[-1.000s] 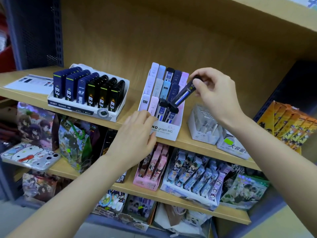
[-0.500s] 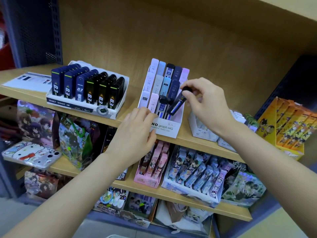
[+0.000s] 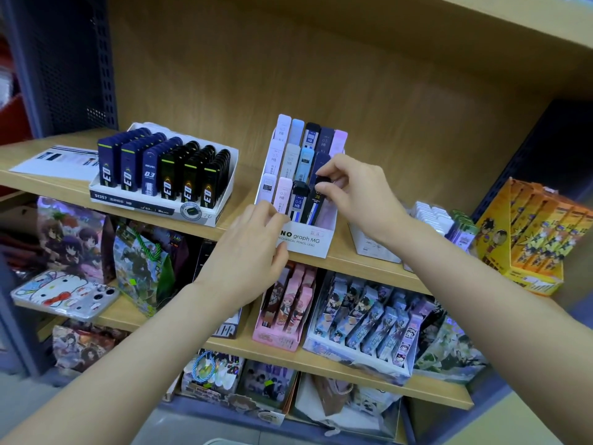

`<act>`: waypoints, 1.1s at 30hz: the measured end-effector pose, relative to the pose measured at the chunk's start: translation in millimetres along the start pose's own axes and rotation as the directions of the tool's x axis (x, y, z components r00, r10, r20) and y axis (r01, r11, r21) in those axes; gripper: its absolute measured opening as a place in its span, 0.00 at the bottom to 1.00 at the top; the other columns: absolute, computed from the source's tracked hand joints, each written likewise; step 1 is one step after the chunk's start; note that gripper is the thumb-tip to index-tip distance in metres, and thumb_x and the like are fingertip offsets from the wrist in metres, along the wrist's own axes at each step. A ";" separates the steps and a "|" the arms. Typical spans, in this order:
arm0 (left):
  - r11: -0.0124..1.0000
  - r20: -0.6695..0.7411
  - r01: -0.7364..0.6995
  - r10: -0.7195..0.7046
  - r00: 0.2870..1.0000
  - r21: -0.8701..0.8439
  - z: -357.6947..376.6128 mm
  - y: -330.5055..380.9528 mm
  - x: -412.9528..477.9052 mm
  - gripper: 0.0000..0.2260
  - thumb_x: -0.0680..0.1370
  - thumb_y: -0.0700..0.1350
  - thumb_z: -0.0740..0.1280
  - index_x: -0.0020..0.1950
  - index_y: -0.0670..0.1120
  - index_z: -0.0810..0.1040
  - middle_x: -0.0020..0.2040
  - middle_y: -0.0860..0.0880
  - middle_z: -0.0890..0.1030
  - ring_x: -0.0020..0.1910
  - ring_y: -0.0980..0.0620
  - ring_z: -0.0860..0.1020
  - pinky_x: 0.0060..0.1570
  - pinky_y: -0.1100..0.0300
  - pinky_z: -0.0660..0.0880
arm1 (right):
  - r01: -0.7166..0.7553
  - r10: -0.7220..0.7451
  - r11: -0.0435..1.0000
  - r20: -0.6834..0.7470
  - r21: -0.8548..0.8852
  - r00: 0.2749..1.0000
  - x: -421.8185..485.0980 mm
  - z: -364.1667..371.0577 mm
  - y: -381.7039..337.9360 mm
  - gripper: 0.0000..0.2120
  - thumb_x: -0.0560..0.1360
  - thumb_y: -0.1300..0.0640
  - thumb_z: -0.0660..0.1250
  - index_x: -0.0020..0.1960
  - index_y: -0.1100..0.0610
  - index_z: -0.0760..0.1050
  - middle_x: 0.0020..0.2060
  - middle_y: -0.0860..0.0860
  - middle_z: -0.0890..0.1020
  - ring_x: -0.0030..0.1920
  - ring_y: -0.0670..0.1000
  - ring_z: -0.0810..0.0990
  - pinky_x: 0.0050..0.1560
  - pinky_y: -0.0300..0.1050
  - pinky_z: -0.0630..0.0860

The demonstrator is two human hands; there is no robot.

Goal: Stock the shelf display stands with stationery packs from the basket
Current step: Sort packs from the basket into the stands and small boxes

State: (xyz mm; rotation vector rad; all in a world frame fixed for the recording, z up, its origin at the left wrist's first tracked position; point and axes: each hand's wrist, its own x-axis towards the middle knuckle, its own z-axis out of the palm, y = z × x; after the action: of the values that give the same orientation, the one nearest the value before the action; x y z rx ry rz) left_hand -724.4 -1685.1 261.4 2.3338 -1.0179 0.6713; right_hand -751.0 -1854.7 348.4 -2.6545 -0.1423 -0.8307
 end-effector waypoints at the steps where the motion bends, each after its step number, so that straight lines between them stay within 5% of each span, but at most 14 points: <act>1: 1.000 0.000 0.001 -0.001 1.000 -0.003 -0.3 -0.1 -0.1 0.16 0.79 0.45 0.62 0.66 0.43 0.72 0.57 0.47 0.72 0.58 0.48 0.70 0.55 0.57 0.67 | 0.000 0.001 1.000 0.019 -0.015 1.000 0.9 -1.9 0.5 0.05 0.75 0.60 0.68 0.51 0.57 0.77 0.40 0.47 0.78 0.39 0.45 0.76 0.45 0.34 0.73; 5: 1.000 -0.009 0.000 0.000 1.000 -0.002 0.1 -1.0 -1.4 0.16 0.79 0.44 0.62 0.66 0.42 0.73 0.57 0.46 0.72 0.59 0.48 0.69 0.54 0.57 0.69 | 0.041 -0.033 0.993 0.076 -0.108 0.997 -2.4 -2.3 3.9 0.05 0.74 0.60 0.69 0.50 0.58 0.78 0.44 0.50 0.79 0.43 0.50 0.77 0.50 0.48 0.76; 11: 0.999 -0.018 -0.021 0.022 1.000 0.024 0.9 -1.3 -2.7 0.16 0.78 0.43 0.63 0.65 0.42 0.73 0.58 0.45 0.73 0.59 0.46 0.70 0.54 0.55 0.70 | 0.057 -0.058 0.987 -0.002 -0.151 0.998 -13.0 6.7 2.7 0.11 0.75 0.59 0.69 0.57 0.58 0.80 0.44 0.47 0.73 0.43 0.47 0.75 0.50 0.46 0.76; 16: 0.991 -0.059 -0.067 0.074 0.996 0.113 1.8 -4.9 -7.2 0.14 0.74 0.40 0.67 0.59 0.39 0.77 0.52 0.43 0.76 0.53 0.43 0.75 0.52 0.53 0.72 | 0.076 -0.082 0.971 -0.017 -0.225 0.996 -34.7 12.2 -0.3 0.15 0.80 0.57 0.60 0.66 0.57 0.72 0.54 0.51 0.76 0.50 0.46 0.73 0.47 0.41 0.70; 20: 0.976 -0.112 -0.092 0.116 0.987 0.196 1.0 -10.0 -29.5 0.13 0.73 0.44 0.58 0.53 0.40 0.77 0.47 0.44 0.75 0.47 0.44 0.72 0.47 0.55 0.62 | 0.090 -0.131 0.959 -0.139 -0.268 0.982 -61.8 18.1 8.1 0.11 0.80 0.59 0.60 0.61 0.59 0.73 0.52 0.52 0.75 0.51 0.49 0.72 0.40 0.36 0.60; 23: 0.979 -0.132 -0.083 0.108 0.985 0.187 8.0 -13.8 -61.4 0.13 0.73 0.44 0.57 0.51 0.41 0.77 0.45 0.45 0.75 0.45 0.47 0.69 0.46 0.54 0.61 | 0.110 -0.159 0.953 -0.157 -0.283 0.975 -88.5 26.5 16.7 0.08 0.78 0.60 0.61 0.56 0.60 0.74 0.48 0.52 0.75 0.46 0.49 0.72 0.39 0.36 0.61; 28: 0.991 -0.031 -0.008 0.012 0.999 0.135 45.8 -27.5 -127.1 0.10 0.72 0.45 0.58 0.48 0.43 0.75 0.43 0.46 0.74 0.43 0.46 0.68 0.43 0.53 0.62 | 0.214 -0.227 0.937 -0.015 -0.274 0.974 -142.6 63.2 34.7 0.09 0.77 0.57 0.56 0.50 0.60 0.74 0.43 0.53 0.77 0.43 0.52 0.73 0.42 0.43 0.68; 33: 0.985 0.173 0.130 -0.148 0.974 0.110 99.4 -41.2 -200.0 0.08 0.71 0.47 0.57 0.45 0.47 0.74 0.41 0.48 0.74 0.42 0.48 0.67 0.41 0.54 0.60 | 0.233 -0.164 0.946 0.286 -0.226 0.944 -207.5 130.9 63.8 0.08 0.74 0.58 0.57 0.47 0.56 0.75 0.42 0.50 0.76 0.43 0.49 0.73 0.42 0.41 0.68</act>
State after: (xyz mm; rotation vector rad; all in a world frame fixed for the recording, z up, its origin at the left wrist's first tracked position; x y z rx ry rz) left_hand -789.1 -1618.3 54.2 2.5625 -0.9037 0.4717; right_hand -839.3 -1864.8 111.0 -3.0293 -0.4038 -0.5816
